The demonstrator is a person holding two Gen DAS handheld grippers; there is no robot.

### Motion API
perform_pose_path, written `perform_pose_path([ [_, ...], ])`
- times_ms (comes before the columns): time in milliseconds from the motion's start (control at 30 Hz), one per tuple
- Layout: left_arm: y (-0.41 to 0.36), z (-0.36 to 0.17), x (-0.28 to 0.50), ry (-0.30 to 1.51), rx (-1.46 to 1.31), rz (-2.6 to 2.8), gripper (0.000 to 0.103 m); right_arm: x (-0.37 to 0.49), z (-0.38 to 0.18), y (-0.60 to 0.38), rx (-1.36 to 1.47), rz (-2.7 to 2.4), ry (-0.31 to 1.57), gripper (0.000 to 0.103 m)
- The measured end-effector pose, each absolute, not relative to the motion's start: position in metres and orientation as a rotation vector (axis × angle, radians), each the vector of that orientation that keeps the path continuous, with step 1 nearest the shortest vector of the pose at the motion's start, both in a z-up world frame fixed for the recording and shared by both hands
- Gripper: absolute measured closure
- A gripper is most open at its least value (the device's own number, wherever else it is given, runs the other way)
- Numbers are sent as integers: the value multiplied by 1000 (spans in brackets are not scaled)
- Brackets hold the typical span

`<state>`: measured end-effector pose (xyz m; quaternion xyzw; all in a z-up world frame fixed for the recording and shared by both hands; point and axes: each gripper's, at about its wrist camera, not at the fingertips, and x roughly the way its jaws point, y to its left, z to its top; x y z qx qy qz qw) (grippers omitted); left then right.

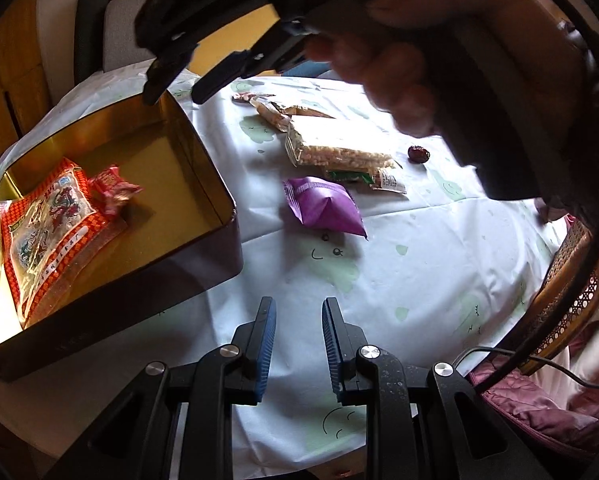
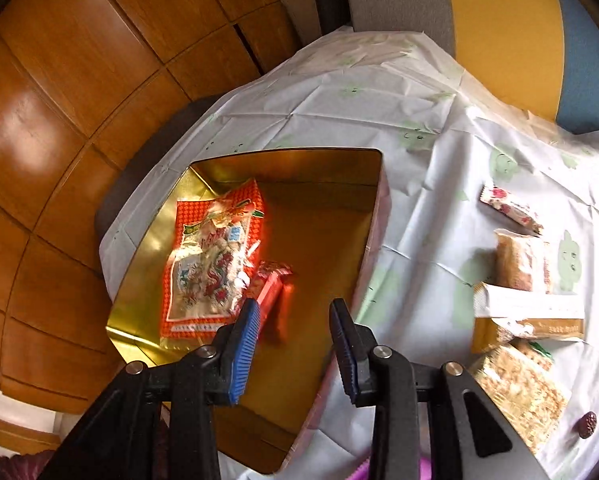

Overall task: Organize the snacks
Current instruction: 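Carry the red candy over the gold tray and open the right tool, then grasp the purple packet with the left tool while the right tool approaches the red date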

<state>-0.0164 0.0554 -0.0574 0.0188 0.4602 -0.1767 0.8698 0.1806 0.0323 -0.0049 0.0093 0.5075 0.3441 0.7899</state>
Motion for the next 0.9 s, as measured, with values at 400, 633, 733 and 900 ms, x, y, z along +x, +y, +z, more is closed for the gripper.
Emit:
perform_pose_path([
  [400,50,-55,-19,952,71,-362,79,150,2,-14,-32,704,1004,67],
  [633,48,-55,-20,950,87,-358,79,137,-7,-58,-50,620,999,67],
  [733,48,-55,-18,951,95,-357,79,134,-13,-78,-52,577,1009,67],
  [900,47,-51,-16,953,87,-362,78,133,-20,-114,-84,493,1020,67],
])
